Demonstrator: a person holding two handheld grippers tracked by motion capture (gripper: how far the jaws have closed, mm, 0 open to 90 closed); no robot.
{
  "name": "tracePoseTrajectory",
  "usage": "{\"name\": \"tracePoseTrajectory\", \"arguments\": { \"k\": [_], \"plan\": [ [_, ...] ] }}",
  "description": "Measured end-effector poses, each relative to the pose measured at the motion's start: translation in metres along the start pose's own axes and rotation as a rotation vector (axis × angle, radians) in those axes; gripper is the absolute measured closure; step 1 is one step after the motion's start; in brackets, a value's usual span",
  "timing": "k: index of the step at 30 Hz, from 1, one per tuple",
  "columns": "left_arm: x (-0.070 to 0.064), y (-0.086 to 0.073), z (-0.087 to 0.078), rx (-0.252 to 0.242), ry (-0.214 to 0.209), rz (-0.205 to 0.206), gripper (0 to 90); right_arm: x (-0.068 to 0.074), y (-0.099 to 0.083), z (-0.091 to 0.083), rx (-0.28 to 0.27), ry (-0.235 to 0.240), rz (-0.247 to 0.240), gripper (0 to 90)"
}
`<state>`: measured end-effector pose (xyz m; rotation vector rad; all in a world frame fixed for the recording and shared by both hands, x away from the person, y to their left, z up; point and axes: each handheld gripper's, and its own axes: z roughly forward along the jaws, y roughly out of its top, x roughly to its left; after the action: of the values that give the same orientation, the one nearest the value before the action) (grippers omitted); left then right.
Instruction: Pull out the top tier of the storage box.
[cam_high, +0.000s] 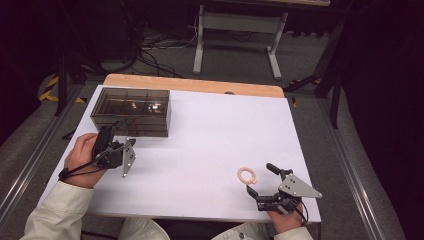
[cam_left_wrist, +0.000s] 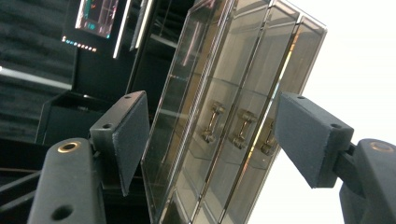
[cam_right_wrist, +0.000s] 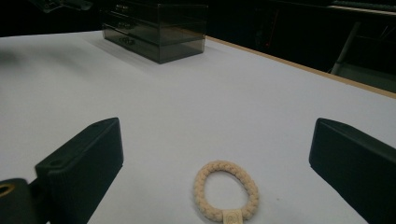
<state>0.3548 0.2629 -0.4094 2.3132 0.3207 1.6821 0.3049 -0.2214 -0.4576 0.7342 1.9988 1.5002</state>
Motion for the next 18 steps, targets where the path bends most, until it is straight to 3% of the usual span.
{"name": "tracePoseTrajectory", "arguments": {
  "k": [9, 18],
  "plan": [
    [-0.01, 0.0, 0.004, 0.038, 0.08, 0.006, 34.2, 0.0, 0.0, 0.0, 0.003, 0.0, 0.005, 3.4],
    [-0.018, 0.001, 0.006, 0.06, 0.152, 0.042, 37.5, -0.001, -0.001, 0.001, 0.004, 0.001, 0.01, 3.4]
  ]
}}
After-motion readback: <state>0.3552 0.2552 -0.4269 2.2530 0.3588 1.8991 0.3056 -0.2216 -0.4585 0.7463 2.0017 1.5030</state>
